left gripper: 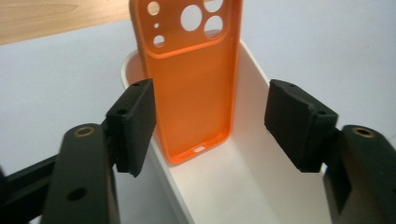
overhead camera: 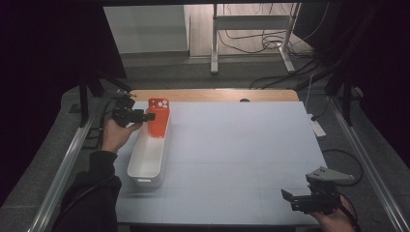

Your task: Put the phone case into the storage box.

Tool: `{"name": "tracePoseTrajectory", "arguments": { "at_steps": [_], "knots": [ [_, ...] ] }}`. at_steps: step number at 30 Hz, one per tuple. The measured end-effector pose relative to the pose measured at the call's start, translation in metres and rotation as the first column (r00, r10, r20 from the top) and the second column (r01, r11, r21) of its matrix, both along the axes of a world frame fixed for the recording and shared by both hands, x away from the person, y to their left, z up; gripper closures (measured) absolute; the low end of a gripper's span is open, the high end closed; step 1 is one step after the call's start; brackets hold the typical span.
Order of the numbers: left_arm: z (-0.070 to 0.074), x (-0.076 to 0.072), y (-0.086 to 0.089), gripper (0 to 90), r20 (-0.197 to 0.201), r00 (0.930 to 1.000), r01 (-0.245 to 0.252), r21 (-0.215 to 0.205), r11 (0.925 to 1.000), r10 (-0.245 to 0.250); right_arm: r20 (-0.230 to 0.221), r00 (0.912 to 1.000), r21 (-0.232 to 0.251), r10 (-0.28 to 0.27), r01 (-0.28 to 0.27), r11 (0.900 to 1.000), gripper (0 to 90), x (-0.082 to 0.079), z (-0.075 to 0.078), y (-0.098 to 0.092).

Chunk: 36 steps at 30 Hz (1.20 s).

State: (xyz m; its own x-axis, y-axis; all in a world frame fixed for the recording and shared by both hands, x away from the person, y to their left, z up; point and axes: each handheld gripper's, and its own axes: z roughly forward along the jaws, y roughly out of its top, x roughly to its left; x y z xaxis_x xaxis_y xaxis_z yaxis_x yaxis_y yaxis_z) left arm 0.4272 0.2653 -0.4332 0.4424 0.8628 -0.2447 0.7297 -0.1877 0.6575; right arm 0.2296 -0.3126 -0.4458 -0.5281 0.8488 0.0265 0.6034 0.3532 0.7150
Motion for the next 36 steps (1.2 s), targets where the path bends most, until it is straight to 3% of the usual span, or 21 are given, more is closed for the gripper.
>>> {"name": "tracePoseTrajectory", "arguments": {
  "at_steps": [11,21,27,36],
  "knots": [
    [0.002,-0.008,-0.002,20.1,0.032,0.9993,0.017,0.025,0.9995,-0.018,0.001,1.0000,0.000,0.005,-0.005,1.000,0.0,0.000,0.000,0.000],
    [0.002,-0.020,0.000,11.6,0.040,0.9986,0.036,-0.014,0.9993,-0.035,0.001,1.0000,-0.001,0.008,-0.008,1.000,0.0,0.000,0.000,0.001],
    [0.004,-0.027,-0.003,6.3,0.058,0.9963,0.064,-0.014,0.9978,-0.063,0.001,1.0000,-0.002,0.007,-0.007,1.000,0.0,0.000,0.000,0.001],
    [0.005,-0.039,-0.010,1.8,0.098,0.9912,0.089,0.017,0.9959,-0.090,0.000,1.0000,0.001,0.003,-0.003,1.000,0.0,0.000,0.000,0.001]
  ]
}}
